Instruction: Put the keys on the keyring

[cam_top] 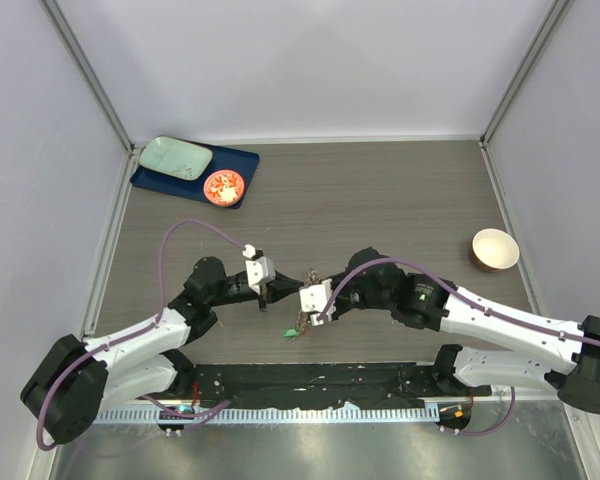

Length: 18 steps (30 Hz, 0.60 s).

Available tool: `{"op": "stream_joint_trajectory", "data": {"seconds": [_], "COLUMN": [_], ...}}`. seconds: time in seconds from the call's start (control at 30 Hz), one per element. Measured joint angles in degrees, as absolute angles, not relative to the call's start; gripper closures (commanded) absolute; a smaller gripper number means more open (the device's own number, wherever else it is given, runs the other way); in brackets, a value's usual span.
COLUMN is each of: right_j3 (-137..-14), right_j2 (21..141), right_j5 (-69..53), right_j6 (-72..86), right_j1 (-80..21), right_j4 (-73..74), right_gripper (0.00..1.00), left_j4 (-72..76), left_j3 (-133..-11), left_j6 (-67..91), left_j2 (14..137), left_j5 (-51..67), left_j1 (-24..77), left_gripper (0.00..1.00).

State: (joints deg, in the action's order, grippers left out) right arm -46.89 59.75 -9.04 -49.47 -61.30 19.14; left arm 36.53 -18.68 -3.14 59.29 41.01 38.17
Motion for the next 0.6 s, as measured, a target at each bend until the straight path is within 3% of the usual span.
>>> {"op": "stream_joint_trajectory", "data": {"seconds": [0.43,0.5,0.53,0.6], "right_j3": [-39.20,-39.20,-39.22,-39.33], "right_j2": [58.37,59.99,60.86,62.59], "right_j5": [-8.03,-7.29,-6.87,-6.59], "right_j6": [-43.48,-43.22,-43.11,-42.65], "right_j1": [-61.30,-61.28,-61.19,-60.10], "right_j4": [7.18,6.61,6.11,5.41], "right_gripper": [0.99,0.99,0.99,0.99], "left_j4": [52.73,54.26,54.65,54.63], "left_j3": [-12.53,-12.67,-12.86,-13.41], "left_j6": [14.85,16.14,16.58,17.37], "left_j2": [58.46,59.18,59.70,60.66], "left_j5": [23.31,20.03,18.35,15.51], "left_j1": [38.00,37.54,37.47,37.47], "left_gripper": [1.00,0.91,0.77,0.64]}}
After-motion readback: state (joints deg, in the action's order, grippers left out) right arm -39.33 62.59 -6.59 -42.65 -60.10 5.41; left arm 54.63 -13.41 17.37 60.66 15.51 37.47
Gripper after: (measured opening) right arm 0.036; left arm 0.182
